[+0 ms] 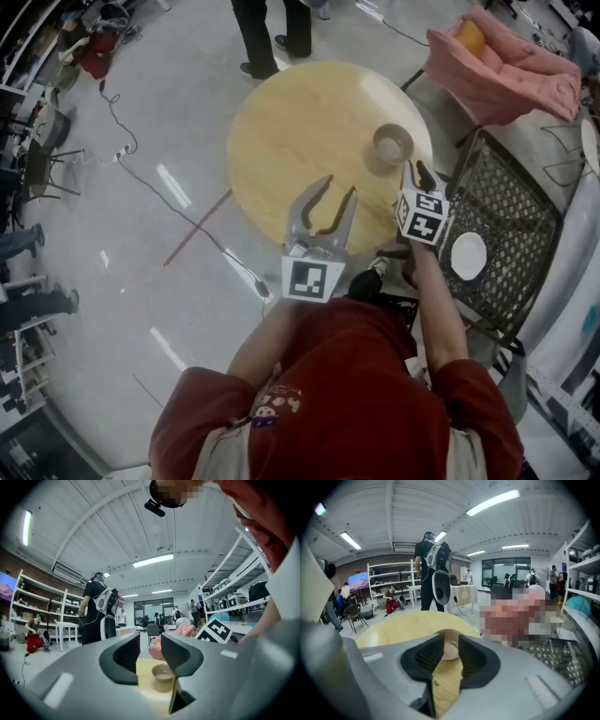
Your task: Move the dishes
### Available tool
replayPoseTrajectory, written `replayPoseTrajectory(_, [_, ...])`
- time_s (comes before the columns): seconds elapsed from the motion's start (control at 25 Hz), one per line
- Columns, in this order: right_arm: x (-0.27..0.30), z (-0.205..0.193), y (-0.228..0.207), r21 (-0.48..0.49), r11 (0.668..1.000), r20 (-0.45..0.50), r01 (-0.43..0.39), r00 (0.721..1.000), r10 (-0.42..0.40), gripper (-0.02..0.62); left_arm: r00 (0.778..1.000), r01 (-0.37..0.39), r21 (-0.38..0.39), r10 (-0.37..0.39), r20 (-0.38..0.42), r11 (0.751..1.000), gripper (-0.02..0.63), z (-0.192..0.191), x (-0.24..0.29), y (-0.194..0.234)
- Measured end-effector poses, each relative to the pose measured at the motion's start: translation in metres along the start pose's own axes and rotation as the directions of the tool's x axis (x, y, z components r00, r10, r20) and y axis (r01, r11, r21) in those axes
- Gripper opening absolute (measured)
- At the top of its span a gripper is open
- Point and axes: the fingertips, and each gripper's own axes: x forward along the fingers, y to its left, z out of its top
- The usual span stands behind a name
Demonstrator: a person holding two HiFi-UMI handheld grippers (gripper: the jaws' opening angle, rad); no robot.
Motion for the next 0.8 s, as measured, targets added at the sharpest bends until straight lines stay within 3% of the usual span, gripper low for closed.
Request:
replayPoseTrajectory(0.6, [0.054,-0.032,-0.024,0.089,0.996,-0.153,-0.007,0.988,0.021,0.104,0.997,-0.034,0.002,0.034,-0.07,0.999,0.011,-0.022,0.006,0.006])
replayPoseTrajectory(0.8, [0.068,-0.04,-0.028,0.097,0.995,-0.192,0.001,0.981,0.017,0.106,0.995,-0.042,-0.002,0.042,-0.093,0.999,0.008,-0.027,0.011,0.008])
